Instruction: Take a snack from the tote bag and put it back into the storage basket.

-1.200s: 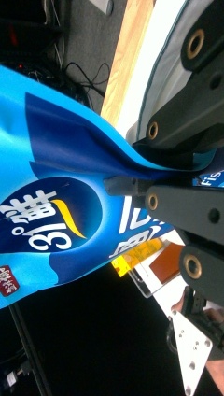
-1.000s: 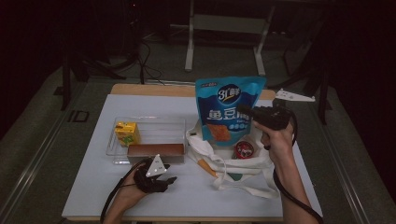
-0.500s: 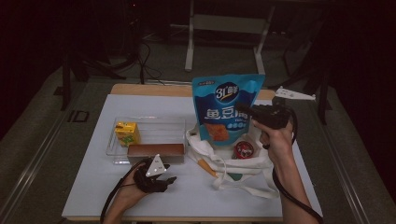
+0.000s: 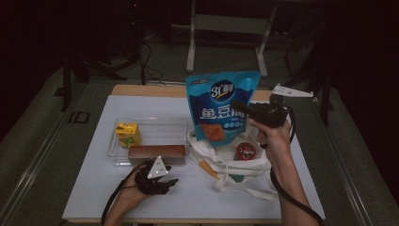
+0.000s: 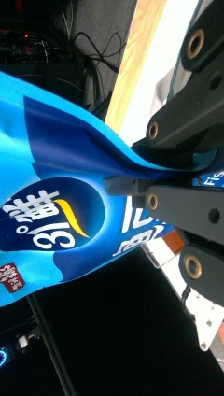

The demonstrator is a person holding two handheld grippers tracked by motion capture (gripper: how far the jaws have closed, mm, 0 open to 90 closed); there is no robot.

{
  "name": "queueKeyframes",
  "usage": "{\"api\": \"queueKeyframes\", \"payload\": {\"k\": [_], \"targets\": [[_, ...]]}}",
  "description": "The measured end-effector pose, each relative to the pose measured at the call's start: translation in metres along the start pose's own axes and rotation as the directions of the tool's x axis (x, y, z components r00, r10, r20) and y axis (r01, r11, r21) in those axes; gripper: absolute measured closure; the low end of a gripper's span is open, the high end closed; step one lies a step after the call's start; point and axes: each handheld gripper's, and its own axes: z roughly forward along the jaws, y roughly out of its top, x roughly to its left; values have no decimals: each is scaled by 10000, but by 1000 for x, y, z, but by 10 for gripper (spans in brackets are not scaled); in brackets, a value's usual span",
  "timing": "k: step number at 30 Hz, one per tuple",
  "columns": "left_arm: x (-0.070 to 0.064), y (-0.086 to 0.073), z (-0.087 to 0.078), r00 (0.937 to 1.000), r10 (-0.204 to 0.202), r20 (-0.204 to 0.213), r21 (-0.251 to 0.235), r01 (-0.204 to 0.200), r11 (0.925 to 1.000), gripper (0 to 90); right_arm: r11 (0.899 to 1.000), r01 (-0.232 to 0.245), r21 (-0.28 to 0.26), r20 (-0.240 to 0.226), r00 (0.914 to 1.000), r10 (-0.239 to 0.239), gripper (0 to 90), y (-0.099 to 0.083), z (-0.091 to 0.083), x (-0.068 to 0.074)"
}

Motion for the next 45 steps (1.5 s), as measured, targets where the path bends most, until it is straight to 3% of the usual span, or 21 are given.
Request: {"api": "queueKeyframes", "payload": {"k": [16,39,45], "targets": [[-1,0,0,10000,39,28,24,-39,10000,473,10000,-32,91,-506,9987,36,900,6,30,17],[0,-2,0,9999,-29,96,32,29,10000,472,9999,-127,-81,-951,9954,118,900,17,52,33],[0,-2,-1,10000,-9,87,44,8,10000,472,9998,-155,-118,-1159,9932,140,900,24,67,41]]}}
